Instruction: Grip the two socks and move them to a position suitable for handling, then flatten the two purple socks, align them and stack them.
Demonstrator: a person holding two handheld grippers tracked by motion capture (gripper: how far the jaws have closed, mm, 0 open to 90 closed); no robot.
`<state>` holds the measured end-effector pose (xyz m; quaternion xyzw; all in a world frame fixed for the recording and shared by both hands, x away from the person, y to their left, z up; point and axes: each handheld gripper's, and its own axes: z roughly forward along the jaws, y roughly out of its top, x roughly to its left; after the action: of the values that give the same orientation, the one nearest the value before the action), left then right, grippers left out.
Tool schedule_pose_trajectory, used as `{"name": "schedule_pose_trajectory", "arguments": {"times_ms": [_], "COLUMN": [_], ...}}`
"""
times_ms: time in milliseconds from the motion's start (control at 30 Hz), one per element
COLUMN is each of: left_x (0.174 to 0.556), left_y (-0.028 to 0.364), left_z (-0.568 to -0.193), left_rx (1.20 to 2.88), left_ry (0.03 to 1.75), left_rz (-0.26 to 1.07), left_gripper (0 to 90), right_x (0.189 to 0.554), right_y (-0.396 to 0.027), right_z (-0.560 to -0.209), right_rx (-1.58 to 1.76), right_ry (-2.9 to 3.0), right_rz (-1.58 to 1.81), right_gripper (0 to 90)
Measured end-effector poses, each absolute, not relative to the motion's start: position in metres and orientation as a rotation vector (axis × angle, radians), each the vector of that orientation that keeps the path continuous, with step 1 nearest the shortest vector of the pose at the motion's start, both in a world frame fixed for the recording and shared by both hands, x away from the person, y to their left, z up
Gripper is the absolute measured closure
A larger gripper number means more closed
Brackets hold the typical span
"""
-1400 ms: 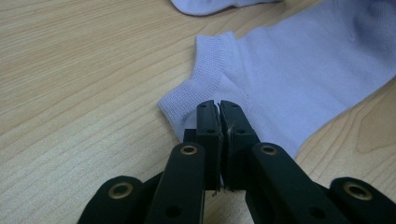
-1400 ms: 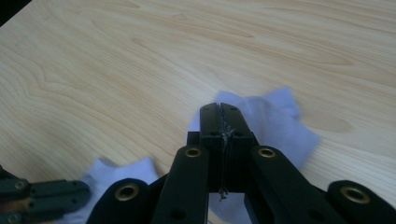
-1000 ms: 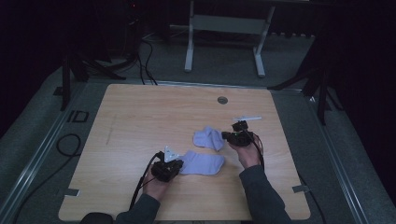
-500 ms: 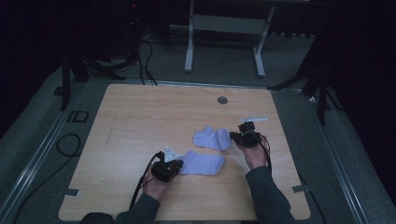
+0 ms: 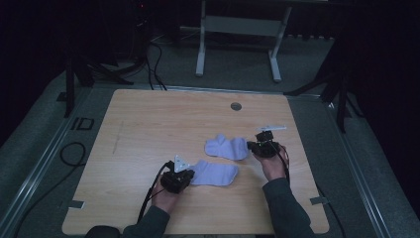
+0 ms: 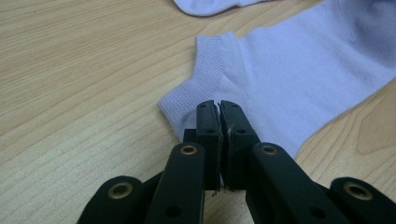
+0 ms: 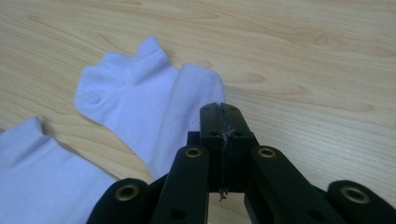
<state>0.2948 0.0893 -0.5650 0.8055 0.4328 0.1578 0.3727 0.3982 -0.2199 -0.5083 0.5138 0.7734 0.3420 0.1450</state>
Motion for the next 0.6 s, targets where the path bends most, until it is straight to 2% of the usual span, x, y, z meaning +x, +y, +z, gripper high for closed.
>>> {"name": "schedule_pose_trajectory", "arguments": {"times_ms": [600], "left_x": [0.295], "left_y": [0.089], "left_z": [-0.565], "left_rx": [2.064], "left_ry": [1.107], "left_rz": [0.404], "left_gripper": [86.5], "right_x": [0.396], "right_y": [-0.235], "right_z": [-0.521], "right_rx": [1.513], "right_ry": [2.221], "right_rz": [0.91], "right_gripper": [86.7]}}
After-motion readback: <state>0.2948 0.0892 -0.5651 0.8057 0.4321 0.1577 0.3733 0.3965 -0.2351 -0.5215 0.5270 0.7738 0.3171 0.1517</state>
